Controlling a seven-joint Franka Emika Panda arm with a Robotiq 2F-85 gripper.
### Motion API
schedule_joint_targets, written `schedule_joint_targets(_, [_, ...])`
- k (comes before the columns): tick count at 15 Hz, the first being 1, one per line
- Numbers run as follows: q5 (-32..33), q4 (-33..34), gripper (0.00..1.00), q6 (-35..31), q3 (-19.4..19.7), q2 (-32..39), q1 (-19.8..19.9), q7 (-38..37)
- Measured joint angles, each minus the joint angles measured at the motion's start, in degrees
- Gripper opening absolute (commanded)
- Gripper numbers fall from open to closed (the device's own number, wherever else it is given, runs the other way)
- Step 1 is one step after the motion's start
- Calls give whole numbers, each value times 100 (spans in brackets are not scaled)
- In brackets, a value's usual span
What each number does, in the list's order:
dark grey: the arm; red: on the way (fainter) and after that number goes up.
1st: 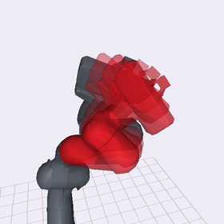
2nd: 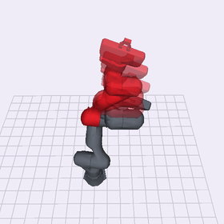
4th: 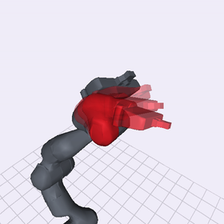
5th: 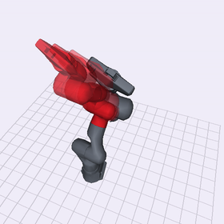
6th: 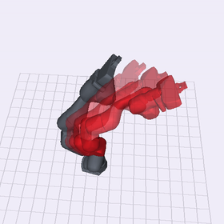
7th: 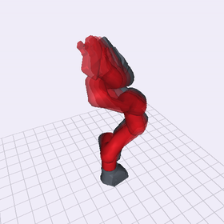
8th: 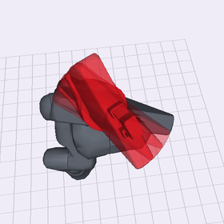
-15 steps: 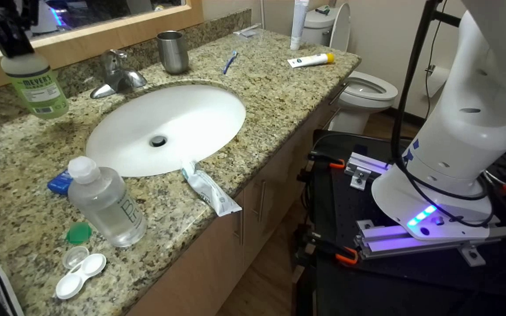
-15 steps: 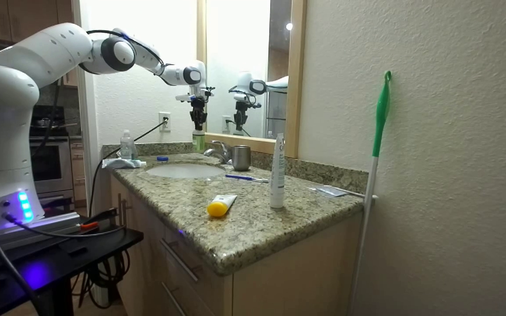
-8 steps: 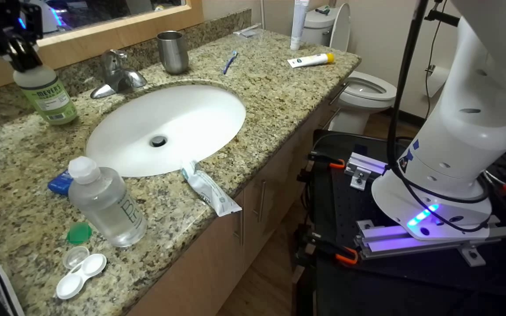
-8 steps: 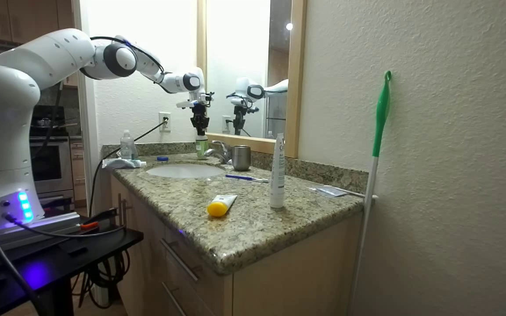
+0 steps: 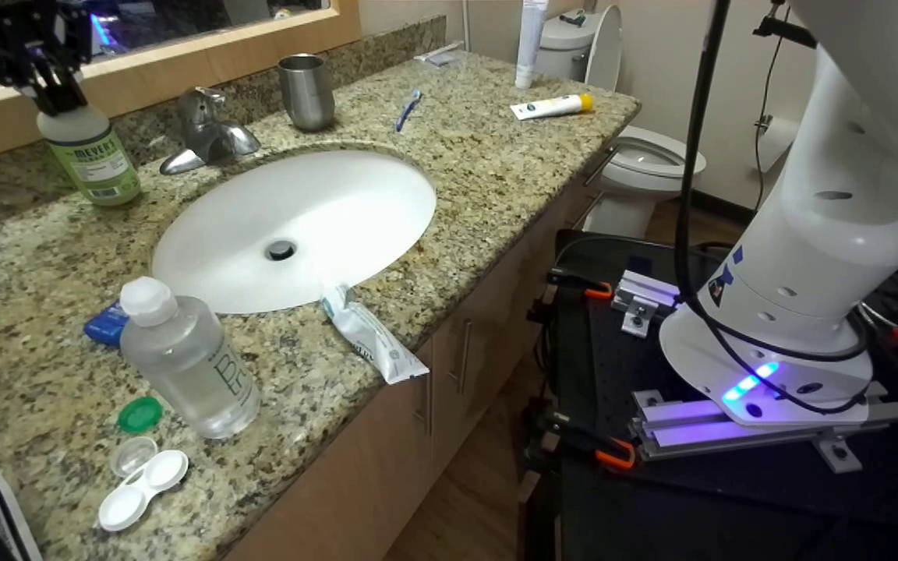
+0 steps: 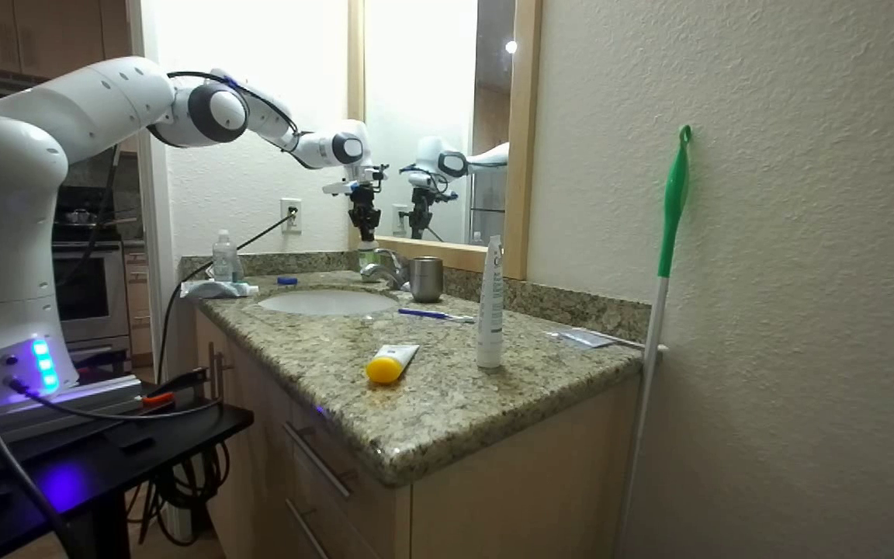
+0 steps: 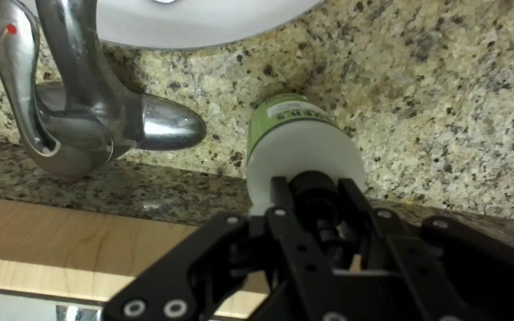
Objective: Pick up the green bottle and move it to the left.
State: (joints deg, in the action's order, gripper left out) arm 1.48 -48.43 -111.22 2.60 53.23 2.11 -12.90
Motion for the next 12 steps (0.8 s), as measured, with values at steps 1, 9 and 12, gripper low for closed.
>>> schedule_joint_targets(1, [1, 17, 8, 1, 6, 14, 17, -39])
schedule_joint_targets(9, [7, 191, 8, 170, 139, 138, 66, -703])
schedule_joint_targets(12, [2, 235, 8, 249, 150, 161, 101, -967])
